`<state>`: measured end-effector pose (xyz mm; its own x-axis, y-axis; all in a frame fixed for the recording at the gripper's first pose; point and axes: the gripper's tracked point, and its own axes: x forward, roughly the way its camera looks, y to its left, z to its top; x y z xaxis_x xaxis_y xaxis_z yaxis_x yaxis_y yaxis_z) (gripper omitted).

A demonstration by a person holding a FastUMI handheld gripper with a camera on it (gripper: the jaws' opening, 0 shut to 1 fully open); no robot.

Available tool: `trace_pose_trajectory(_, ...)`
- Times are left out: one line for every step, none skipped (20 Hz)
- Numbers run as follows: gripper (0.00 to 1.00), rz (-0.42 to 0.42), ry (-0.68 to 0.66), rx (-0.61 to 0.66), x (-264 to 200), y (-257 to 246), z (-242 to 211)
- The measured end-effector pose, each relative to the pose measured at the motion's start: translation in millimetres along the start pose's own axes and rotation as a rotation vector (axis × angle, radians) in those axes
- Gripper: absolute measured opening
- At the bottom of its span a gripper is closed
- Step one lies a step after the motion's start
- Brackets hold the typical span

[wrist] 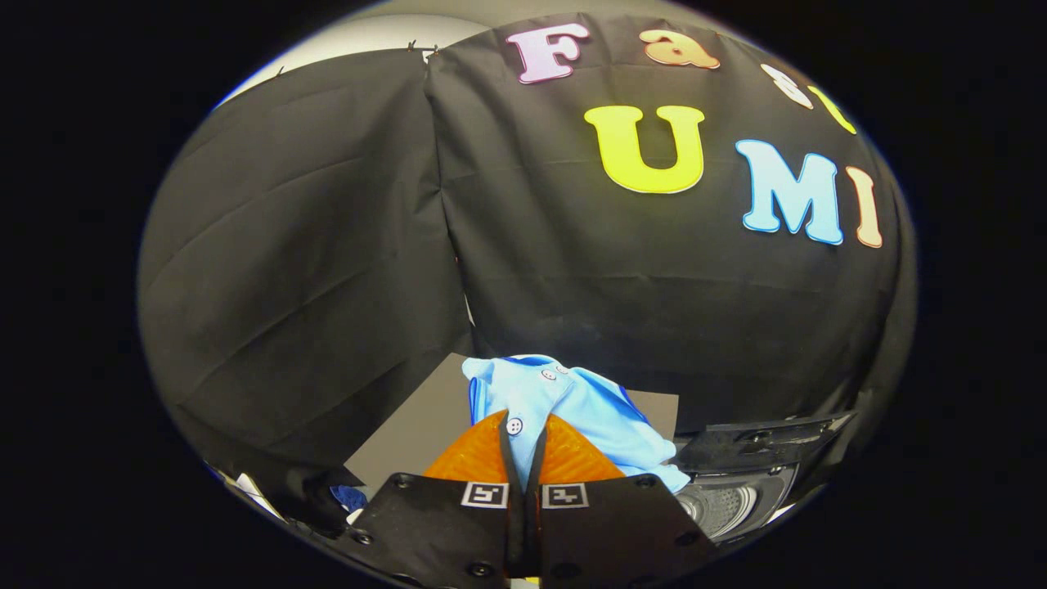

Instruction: Put the clothes into the washing machine and then close the washing machine lid.

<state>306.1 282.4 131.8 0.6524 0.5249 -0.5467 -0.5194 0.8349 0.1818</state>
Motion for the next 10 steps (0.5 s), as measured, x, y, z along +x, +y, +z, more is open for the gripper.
trace_pose_trajectory(0.01, -0.004, -0.004, 0.004, -1, -5, 1)
trace_pose_trajectory(0.01, -0.006, -0.007, 0.008, -4, -10, 2)
trace_pose_trajectory(0.01, -0.013, -0.012, 0.012, -8, -17, 4)
trace_pose_trajectory(0.01, -0.021, -0.018, 0.017, -12, -26, 6)
trace_pose_trajectory(0.01, -0.029, -0.024, 0.022, -18, -35, 6)
trace_pose_trajectory(0.01, -0.039, -0.031, 0.029, -23, -46, 7)
trace_pose_trajectory(0.01, -0.050, -0.035, 0.036, -28, -57, 8)
trace_pose_trajectory(0.01, -0.063, -0.040, 0.043, -34, -69, 8)
trace_pose_trajectory(0.01, -0.077, -0.046, 0.051, -40, -81, 7)
trace_pose_trajectory(0.01, -0.092, -0.052, 0.063, -45, -94, 5)
